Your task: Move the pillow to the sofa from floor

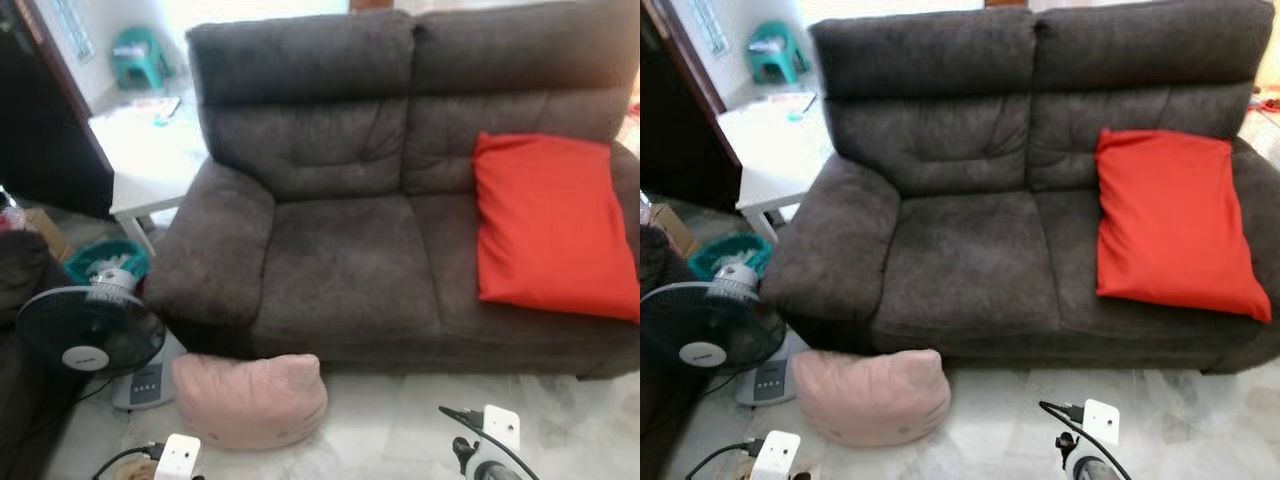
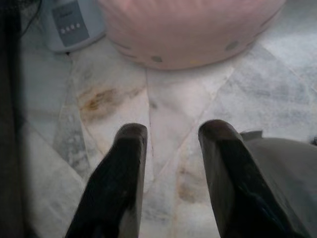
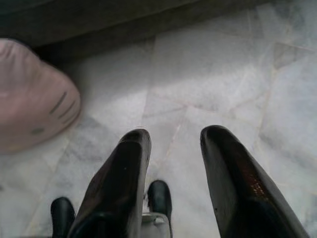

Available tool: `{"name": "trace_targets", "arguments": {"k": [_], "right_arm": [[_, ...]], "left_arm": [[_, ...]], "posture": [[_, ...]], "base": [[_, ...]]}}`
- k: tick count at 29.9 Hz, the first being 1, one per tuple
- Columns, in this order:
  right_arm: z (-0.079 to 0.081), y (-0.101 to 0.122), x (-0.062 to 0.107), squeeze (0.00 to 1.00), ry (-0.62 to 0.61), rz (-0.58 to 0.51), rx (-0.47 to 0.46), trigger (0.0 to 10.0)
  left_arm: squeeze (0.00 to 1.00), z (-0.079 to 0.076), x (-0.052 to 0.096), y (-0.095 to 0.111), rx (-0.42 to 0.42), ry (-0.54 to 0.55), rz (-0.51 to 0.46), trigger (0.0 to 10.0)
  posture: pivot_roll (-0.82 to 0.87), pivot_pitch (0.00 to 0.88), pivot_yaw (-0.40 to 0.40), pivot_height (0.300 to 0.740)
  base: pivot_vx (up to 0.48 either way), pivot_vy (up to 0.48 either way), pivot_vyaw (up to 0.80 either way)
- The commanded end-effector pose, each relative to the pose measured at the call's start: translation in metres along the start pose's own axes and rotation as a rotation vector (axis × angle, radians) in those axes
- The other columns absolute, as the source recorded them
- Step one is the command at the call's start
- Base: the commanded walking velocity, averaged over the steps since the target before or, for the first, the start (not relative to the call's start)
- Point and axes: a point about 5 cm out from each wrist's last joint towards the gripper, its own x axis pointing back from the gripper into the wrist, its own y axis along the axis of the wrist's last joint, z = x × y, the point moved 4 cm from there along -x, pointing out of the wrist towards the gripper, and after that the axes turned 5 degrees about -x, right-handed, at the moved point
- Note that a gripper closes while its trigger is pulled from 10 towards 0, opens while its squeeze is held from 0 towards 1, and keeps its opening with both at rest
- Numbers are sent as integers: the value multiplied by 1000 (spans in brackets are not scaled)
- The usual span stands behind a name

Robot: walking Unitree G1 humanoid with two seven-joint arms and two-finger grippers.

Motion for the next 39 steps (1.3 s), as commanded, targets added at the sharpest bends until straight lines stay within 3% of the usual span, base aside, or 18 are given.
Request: {"name": "trace_targets", "arguments": {"k": [1,24,39], "right_arm": [[4,-2,0,0,8,3,-3,10000],[5,-2,0,0,17,5,-11,10000],[7,-2,0,0,30,9,-4,10000]], "left_arm": [[0,4,1,-6,3,7,24,10000],[0,6,2,-7,2,9,22,10000],[0,6,2,-4,11,-3,0,10000]], "posture": [[26,23,1,740],[27,31,2,740],[29,32,3,740]], "base": [[0,379,0],[0,377,0],[0,0,0]]}}
